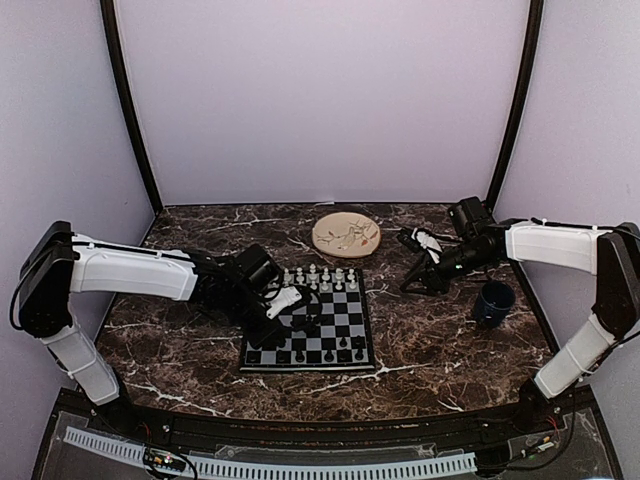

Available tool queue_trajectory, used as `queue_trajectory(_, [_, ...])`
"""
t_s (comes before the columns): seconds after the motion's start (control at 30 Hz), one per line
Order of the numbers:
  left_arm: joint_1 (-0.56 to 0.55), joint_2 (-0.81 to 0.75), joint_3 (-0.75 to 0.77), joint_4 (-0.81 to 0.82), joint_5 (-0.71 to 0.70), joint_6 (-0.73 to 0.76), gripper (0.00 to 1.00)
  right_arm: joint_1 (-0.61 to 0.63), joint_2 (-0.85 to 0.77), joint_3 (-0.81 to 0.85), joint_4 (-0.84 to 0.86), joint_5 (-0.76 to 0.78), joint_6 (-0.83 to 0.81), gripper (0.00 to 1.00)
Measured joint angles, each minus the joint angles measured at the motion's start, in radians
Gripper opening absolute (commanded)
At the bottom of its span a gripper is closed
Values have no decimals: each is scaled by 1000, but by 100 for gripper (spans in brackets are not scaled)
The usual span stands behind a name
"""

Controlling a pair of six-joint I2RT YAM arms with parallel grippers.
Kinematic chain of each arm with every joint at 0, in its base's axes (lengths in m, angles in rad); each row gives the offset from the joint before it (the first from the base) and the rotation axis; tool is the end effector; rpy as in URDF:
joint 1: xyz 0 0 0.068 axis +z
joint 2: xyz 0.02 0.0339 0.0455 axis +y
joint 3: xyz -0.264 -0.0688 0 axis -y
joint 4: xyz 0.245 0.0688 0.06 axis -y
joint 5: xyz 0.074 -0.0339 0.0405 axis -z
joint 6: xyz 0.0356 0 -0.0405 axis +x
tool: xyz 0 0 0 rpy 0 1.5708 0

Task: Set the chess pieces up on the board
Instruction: Place the pawn at f7.

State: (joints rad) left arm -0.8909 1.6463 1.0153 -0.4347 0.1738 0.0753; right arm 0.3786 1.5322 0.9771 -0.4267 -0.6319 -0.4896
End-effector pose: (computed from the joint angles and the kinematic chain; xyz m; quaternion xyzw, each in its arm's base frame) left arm 0.2001 -0.2573 0.1852 0.4673 0.8442 -0.1759 0.1952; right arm 0.2772 0.1329 0.2138 -0.4644 0.7873 0.2816 0.2920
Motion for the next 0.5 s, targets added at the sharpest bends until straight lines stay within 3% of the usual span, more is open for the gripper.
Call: queue_trajectory(0.5, [0, 38, 0, 17, 6, 1, 9, 0, 2, 0, 0, 0, -1, 40])
